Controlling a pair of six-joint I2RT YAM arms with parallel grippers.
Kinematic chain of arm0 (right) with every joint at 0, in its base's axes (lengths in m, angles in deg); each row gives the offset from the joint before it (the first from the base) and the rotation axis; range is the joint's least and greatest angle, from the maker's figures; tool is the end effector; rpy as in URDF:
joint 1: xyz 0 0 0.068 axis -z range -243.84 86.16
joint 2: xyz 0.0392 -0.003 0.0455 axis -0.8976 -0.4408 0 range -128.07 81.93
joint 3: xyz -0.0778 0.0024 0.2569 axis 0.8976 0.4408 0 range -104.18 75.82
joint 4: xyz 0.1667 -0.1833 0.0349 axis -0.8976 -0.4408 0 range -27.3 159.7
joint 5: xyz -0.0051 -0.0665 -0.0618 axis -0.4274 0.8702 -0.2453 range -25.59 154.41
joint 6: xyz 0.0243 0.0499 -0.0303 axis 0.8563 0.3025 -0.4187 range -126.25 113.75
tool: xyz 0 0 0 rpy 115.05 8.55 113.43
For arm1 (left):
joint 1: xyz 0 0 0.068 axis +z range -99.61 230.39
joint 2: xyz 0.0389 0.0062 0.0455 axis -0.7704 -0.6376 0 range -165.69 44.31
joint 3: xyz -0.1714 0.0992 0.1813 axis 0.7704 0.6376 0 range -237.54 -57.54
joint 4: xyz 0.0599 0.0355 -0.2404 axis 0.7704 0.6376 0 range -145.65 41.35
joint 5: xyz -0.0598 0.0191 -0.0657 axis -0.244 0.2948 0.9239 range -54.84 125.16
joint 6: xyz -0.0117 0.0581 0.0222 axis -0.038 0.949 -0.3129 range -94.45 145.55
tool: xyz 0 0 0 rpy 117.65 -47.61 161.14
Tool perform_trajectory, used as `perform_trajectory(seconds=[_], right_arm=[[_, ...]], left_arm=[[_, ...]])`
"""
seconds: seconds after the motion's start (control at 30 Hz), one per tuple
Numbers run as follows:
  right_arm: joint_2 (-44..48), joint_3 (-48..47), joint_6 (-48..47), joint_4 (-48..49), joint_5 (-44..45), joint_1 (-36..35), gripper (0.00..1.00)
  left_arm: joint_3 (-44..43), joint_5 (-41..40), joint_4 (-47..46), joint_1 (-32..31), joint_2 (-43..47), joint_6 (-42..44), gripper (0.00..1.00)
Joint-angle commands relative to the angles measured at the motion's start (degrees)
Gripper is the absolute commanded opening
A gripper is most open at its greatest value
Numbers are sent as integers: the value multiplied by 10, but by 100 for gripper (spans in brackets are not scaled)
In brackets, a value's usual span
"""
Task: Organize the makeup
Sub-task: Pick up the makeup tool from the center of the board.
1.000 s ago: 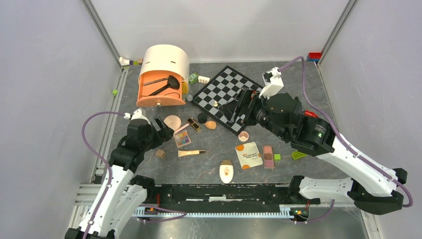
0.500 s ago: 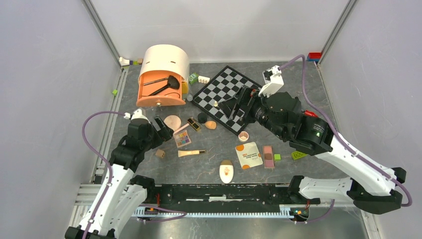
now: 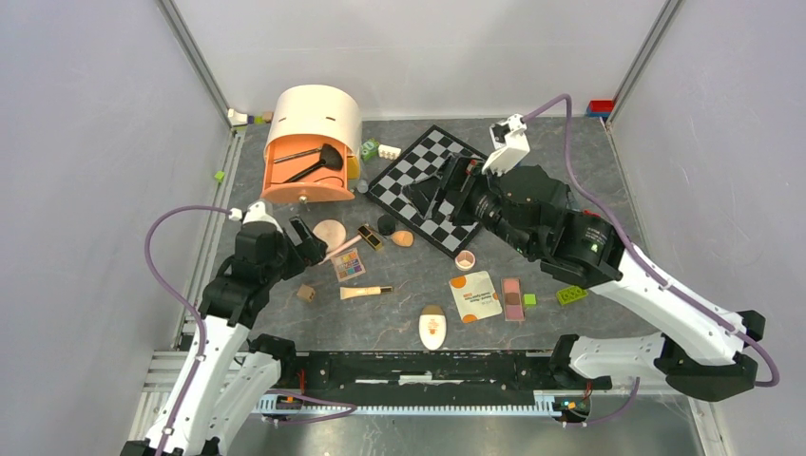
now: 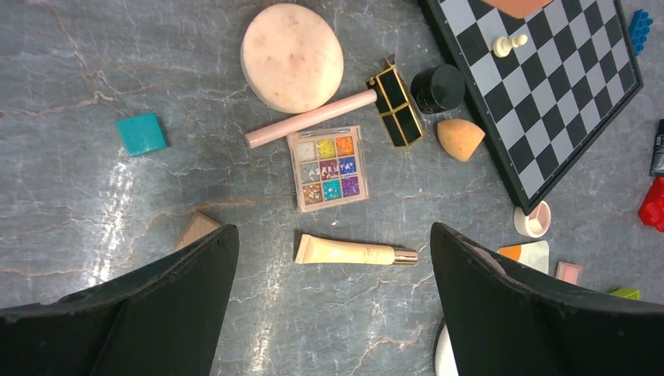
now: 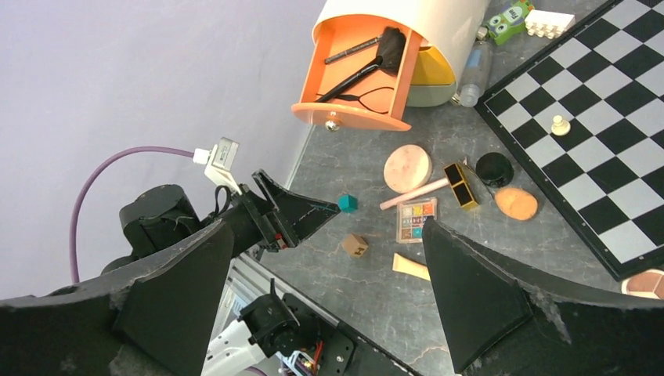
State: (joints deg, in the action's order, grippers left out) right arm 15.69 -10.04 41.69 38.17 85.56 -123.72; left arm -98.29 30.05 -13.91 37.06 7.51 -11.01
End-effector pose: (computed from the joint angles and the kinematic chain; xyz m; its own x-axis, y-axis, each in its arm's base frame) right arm 0.1313 0.1914 0.4612 -0.5367 0.4547 -0.7108 -0.3449 0.6506 0.6766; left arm 0.1346 -0.0274 0.2698 -0.5750 -0.4734 -0.6673 -0.2256 0.8757 -0.4268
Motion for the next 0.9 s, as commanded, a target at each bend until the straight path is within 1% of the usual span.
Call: perform_trajectory(seconds=[0.0,0.1,0.2,0.27,0.37,0.5,0.6,0.73,0.87], right_arm=[[9,45,-27,56,32,4,98],[28,139,-70,109,58,5,98],[48,241,-117,192,52,9,97],[43,286,-123,223,29,24,94],[-7,291,-120,218,-27,57,90],[-82,281,-118,221,-74,78,83],[-138,276,-116,242,-112,90,80],[-208,249,-116,243,-129,98,79],[-275,210,-127,242,-143,107,78]], left_arm=[[-44,-10,17,-2,11,48,97],[-55,7,15,-2,13,76,97],[-62,25,14,-2,16,110,97],[-63,30,13,-2,20,120,97],[-49,46,-5,-2,35,126,97],[-29,69,-29,-2,42,111,98],[-34,53,-18,-2,37,112,99],[-34,37,-19,-2,38,112,100],[-34,38,-19,-2,40,112,100]])
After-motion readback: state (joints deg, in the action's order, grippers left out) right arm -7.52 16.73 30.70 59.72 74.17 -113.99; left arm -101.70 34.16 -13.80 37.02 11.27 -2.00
